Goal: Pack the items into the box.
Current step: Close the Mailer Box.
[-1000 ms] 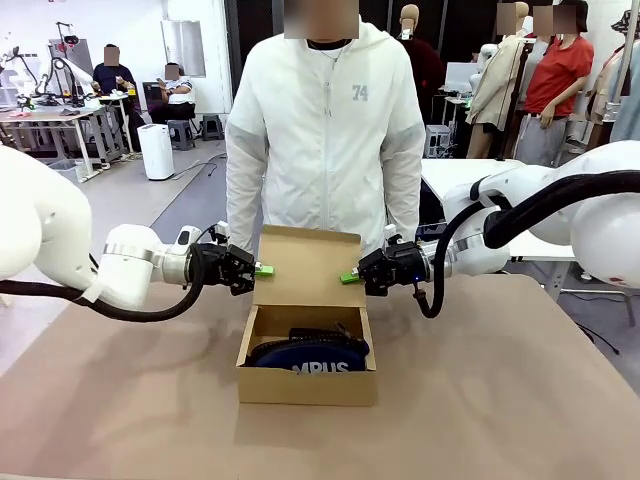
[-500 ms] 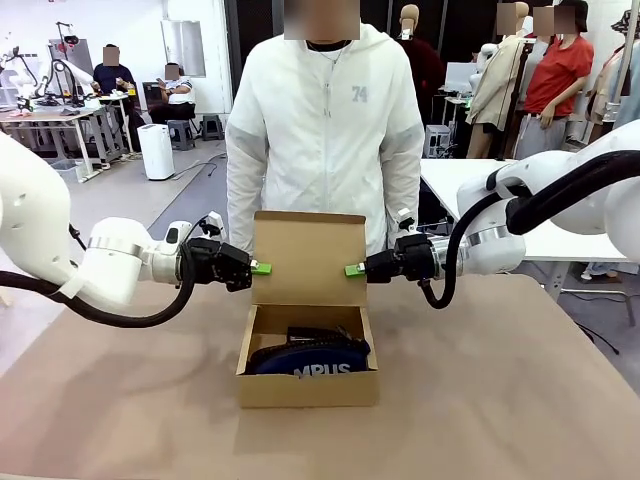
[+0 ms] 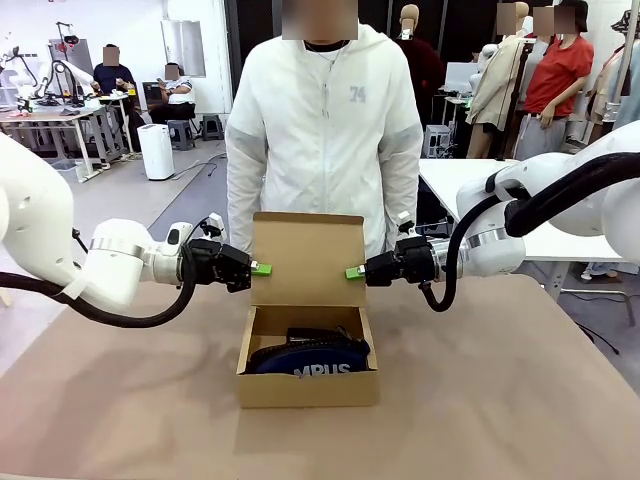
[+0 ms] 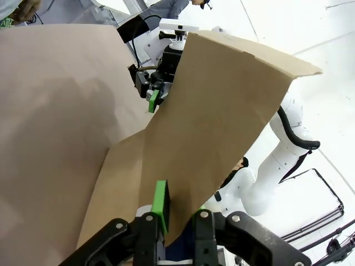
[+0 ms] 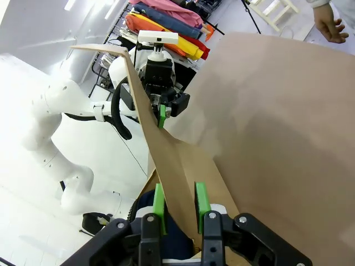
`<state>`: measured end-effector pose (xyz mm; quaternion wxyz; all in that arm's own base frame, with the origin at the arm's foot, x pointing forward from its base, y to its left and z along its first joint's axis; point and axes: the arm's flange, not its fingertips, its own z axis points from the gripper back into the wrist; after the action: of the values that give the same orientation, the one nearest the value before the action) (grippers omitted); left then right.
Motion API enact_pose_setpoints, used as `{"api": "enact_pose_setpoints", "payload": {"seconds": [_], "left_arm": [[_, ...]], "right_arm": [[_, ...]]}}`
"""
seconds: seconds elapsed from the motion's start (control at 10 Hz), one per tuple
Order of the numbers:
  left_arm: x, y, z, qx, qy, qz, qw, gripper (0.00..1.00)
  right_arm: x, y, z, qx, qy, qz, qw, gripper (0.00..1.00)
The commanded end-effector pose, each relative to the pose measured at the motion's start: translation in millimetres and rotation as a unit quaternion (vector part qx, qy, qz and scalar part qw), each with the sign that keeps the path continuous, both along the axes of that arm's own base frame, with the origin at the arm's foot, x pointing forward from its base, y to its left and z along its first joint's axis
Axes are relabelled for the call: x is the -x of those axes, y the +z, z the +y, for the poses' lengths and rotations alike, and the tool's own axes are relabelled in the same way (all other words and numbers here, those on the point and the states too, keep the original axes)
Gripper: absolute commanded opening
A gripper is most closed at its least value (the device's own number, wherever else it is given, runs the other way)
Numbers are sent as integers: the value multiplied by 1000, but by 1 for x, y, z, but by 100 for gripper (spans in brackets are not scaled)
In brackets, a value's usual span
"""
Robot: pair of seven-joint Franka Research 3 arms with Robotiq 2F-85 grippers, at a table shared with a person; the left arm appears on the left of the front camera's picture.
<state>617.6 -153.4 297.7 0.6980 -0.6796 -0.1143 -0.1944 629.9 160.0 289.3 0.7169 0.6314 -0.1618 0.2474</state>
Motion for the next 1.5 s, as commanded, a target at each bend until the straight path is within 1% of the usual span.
{"api": "enact_pose_setpoints", "payload": {"seconds": [0.0,0.1,0.2,0.3,0.4,0.6,0.8,0.9,1.1,1.2,1.3,1.4], "left_arm": [[-2,3,-1,1,-6,1,1000,23],[0,0,0,0,0,0,1000,23],[8,9,-4,6,-16,-73,997,23],[19,20,-10,-9,-19,-122,992,23],[28,28,-14,-19,-17,-157,987,23],[45,37,-19,-29,-7,-223,974,23],[59,43,-12,-27,16,-285,958,23],[65,44,-9,-18,18,-314,949,23],[79,45,-8,4,-1,-376,927,23],[87,46,-11,7,-14,-410,912,23],[95,47,-13,3,-25,-432,902,23],[102,48,-13,0,-30,-445,895,23]], "right_arm": [[-7,4,2,6,5,9,1000,29],[0,0,0,0,0,0,1000,29],[11,9,5,5,-3,-49,999,29],[26,19,8,-1,1,-106,994,29],[38,25,9,-4,-1,-146,989,29],[55,31,11,-3,-7,-211,977,29],[65,31,11,-9,-4,-280,960,29],[72,30,12,-13,0,-317,948,29],[86,31,11,-27,5,-394,919,29],[92,29,11,-29,10,-423,906,29],[95,27,11,-31,7,-434,900,29],[100,26,10,-36,11,-451,892,29]]}}
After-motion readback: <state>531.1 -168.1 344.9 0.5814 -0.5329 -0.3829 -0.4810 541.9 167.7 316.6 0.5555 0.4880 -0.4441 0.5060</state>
